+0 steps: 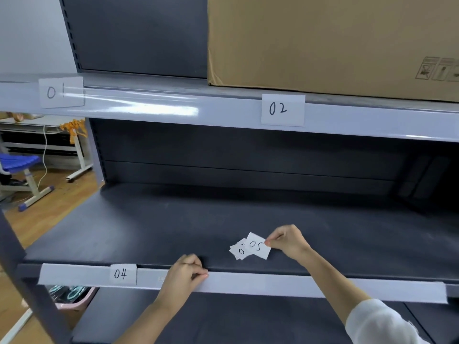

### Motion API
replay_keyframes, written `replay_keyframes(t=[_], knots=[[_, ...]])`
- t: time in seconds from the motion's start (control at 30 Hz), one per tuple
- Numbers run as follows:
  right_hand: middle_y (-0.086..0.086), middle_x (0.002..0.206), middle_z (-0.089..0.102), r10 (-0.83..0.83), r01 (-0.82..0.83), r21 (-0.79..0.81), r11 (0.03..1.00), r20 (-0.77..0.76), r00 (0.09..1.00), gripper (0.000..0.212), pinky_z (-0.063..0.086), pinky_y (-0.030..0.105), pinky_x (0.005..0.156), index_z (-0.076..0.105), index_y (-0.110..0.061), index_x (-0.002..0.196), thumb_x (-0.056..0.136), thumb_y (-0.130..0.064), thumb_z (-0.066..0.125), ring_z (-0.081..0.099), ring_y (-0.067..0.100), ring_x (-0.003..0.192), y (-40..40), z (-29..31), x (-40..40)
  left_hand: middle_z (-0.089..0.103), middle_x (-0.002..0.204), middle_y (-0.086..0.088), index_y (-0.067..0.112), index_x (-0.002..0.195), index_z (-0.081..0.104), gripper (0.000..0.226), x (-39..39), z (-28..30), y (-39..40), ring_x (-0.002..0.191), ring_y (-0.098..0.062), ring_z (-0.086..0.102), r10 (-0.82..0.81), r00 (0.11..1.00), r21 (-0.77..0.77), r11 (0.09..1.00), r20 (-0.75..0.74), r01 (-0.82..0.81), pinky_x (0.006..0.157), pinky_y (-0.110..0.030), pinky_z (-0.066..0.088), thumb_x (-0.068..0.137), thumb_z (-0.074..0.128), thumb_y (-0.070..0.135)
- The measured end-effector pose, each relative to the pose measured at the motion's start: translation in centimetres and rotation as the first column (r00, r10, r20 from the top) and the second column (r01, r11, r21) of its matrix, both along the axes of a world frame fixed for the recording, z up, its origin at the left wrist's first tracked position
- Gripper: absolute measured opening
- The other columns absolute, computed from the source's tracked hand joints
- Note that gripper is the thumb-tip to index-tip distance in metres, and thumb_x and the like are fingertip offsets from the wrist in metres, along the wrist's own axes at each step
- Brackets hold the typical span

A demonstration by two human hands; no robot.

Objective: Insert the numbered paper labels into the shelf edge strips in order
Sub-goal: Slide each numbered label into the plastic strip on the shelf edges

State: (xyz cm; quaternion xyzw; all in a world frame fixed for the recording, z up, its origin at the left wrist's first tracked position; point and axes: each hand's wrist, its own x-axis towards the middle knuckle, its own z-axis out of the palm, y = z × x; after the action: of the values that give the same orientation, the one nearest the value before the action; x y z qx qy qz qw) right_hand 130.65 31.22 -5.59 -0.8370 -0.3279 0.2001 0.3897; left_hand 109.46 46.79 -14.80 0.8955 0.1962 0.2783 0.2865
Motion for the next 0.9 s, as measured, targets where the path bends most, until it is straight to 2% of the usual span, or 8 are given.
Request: replay_keyframes(t=[0.1, 0.17, 0.27, 0.6, 0.7, 0.77, 0.8, 0.9], knots=[[-0.01, 0.062, 0.064, 0.088, -0.088, -0.022, 0.996, -0.001, 0.996, 0.032, 0.048, 0.017, 0.066, 0.062, -0.024, 0.052, 0.076, -0.006, 0.072, 0.059, 0.002, 0.061, -0.7, -1.0, -0.9, 0.045, 0.063, 0.031, 0.01, 0.077, 0.074, 0.006, 0.0, -0.1, -0.1, 0.08, 0.013, 0.044, 0.01, 1.0, 0.018, 1.0, 0.024, -0.011, 0.07, 0.001, 0.035, 0.072, 0.074, 0.006], [-0.009, 0.061, 0.064, 0.113, -0.113, -0.029, 0.993, 0.006, 0.994, 0.033, 0.048, 0.017, 0.066, 0.062, -0.025, 0.051, 0.076, -0.005, 0.073, 0.059, 0.004, 0.061, -0.8, -1.6, -1.2, 0.052, 0.068, 0.017, 0.009, 0.076, 0.074, 0.006, 0.0, -0.2, -0.2, 0.079, 0.005, 0.043, 0.02, 0.999, 0.046, 0.999, 0.038, -0.022, 0.07, 0.002, 0.034, 0.072, 0.074, 0.005], [-0.007, 0.061, 0.065, 0.131, -0.13, -0.039, 0.991, 0.02, 0.991, 0.034, 0.05, 0.026, 0.072, 0.062, -0.026, 0.05, 0.075, -0.004, 0.072, 0.06, 0.009, 0.065, -0.9, -2.3, -1.5, 0.062, 0.07, 0.0, 0.009, 0.07, 0.074, 0.006, -0.1, -0.2, -0.2, 0.077, -0.001, 0.042, 0.035, 0.999, 0.08, 0.996, 0.031, -0.037, 0.068, 0.004, 0.033, 0.07, 0.076, 0.003], [-0.009, 0.06, 0.062, 0.159, -0.153, -0.082, 0.985, 0.08, 0.984, 0.035, 0.045, 0.016, 0.063, 0.06, -0.027, 0.051, 0.076, -0.004, 0.069, 0.057, 0.008, 0.063, 0.1, -2.2, -2.0, 0.067, 0.073, 0.0, 0.011, 0.067, 0.073, 0.01, -0.3, -0.2, -0.4, 0.082, -0.007, 0.048, 0.044, 0.999, 0.11, 0.993, -0.01, -0.043, 0.071, -0.004, 0.036, 0.069, 0.074, 0.001], [-0.012, 0.06, 0.061, 0.168, -0.16, -0.093, 0.983, 0.082, 0.982, 0.036, 0.043, 0.006, 0.057, 0.059, -0.027, 0.051, 0.077, -0.004, 0.069, 0.056, 0.001, 0.059, 0.3, -2.0, -2.0, 0.06, 0.072, 0.01, 0.009, 0.069, 0.073, 0.01, -0.3, 0.1, -0.5, 0.087, -0.005, 0.047, 0.037, 0.999, 0.071, 0.997, -0.033, -0.035, 0.07, 0.0, 0.036, 0.073, 0.07, 0.001], [-0.014, 0.061, 0.061, 0.176, -0.168, -0.095, 0.981, 0.086, 0.981, 0.036, 0.041, 0.0, 0.053, 0.059, -0.027, 0.051, 0.078, -0.004, 0.068, 0.057, -0.002, 0.058, 0.4, -2.0, -2.0, 0.05, 0.067, 0.028, 0.01, 0.071, 0.073, 0.01, -0.3, 0.4, -0.5, 0.086, 0.002, 0.048, 0.031, 0.998, 0.038, 0.999, -0.055, -0.029, 0.068, 0.0, 0.037, 0.075, 0.068, 0.003], [-0.015, 0.061, 0.061, 0.18, -0.171, -0.097, 0.981, 0.089, 0.98, 0.037, 0.04, -0.001, 0.052, 0.059, -0.027, 0.051, 0.078, -0.004, 0.068, 0.057, -0.003, 0.058, 0.4, -1.9, -2.0, 0.05, 0.061, 0.03, 0.011, 0.071, 0.073, 0.01, -0.3, 0.5, -0.4, 0.084, 0.008, 0.049, 0.024, 0.997, 0.02, 1.0, -0.068, -0.023, 0.068, -0.001, 0.038, 0.076, 0.068, 0.004], [-0.015, 0.061, 0.061, 0.196, -0.185, -0.112, 0.976, 0.093, 0.976, 0.038, 0.042, 0.001, 0.055, 0.059, -0.028, 0.051, 0.078, -0.003, 0.067, 0.057, -0.002, 0.058, 0.6, -1.8, -2.1, 0.052, 0.082, 0.045, 0.012, 0.071, 0.073, 0.01, -0.3, 0.6, -0.2, 0.082, 0.015, 0.048, -0.007, 0.996, -0.016, 1.0, -0.091, 0.005, 0.068, -0.003, 0.038, 0.076, 0.067, 0.005]])
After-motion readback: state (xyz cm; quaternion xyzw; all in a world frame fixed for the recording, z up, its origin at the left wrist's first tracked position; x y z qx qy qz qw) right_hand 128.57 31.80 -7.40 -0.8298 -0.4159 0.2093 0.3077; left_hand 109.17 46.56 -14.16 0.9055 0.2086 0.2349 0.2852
